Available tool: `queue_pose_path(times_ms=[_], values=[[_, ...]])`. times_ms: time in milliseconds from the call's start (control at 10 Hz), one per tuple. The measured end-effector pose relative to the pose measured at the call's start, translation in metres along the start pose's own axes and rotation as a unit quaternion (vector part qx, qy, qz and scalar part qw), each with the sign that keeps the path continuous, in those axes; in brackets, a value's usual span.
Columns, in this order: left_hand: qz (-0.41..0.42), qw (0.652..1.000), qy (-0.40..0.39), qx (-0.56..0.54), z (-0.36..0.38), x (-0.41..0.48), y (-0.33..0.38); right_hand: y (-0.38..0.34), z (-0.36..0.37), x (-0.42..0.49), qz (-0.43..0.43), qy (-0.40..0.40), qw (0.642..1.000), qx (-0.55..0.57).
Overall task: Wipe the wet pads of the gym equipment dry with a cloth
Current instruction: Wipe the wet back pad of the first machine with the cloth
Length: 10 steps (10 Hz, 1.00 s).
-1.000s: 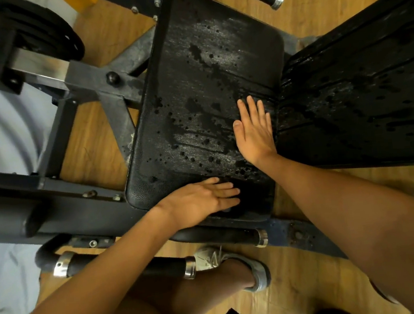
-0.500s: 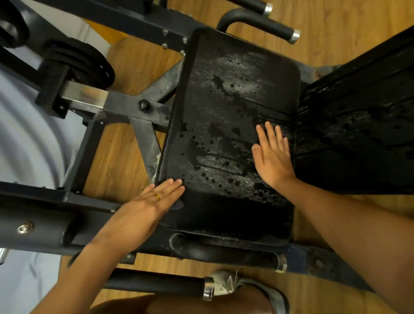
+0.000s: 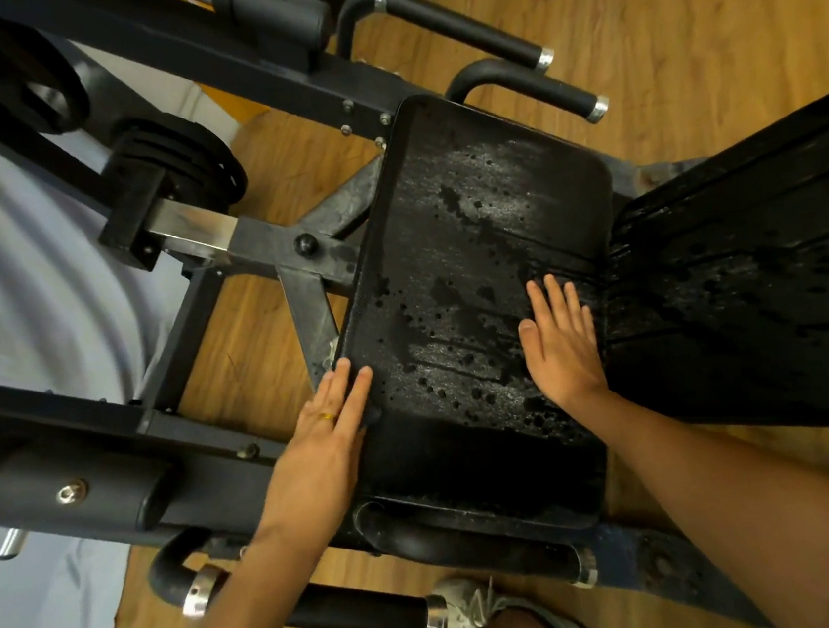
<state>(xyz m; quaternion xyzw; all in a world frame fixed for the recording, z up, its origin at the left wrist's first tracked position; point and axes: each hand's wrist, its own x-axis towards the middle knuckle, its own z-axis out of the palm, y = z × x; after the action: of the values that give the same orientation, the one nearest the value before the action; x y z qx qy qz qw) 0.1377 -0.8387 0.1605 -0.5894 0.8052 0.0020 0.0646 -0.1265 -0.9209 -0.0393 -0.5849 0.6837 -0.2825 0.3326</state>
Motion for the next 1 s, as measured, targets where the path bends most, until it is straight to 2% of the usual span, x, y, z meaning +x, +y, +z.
queue_pose_path(times_ms=[200,400,500,700,1000], values=[[-0.130,0.985,0.065,-0.091,-0.001,0.030,0.011,-0.001,-0.001,0.000,0.000,0.002,1.000,0.002],[-0.092,0.982,0.088,-0.139,-0.002,0.039,0.003,-0.001,0.001,-0.001,-0.001,0.009,1.000,-0.001],[-0.080,0.983,0.061,-0.152,-0.002,0.032,-0.003,-0.001,0.001,0.000,-0.002,0.008,1.000,0.002],[-0.042,0.993,0.017,-0.109,-0.003,0.031,-0.006,0.001,0.002,-0.001,-0.003,0.013,1.000,0.000],[-0.049,0.993,0.049,-0.092,0.001,0.058,-0.002,0.003,0.007,0.000,-0.010,0.035,0.999,0.006]])
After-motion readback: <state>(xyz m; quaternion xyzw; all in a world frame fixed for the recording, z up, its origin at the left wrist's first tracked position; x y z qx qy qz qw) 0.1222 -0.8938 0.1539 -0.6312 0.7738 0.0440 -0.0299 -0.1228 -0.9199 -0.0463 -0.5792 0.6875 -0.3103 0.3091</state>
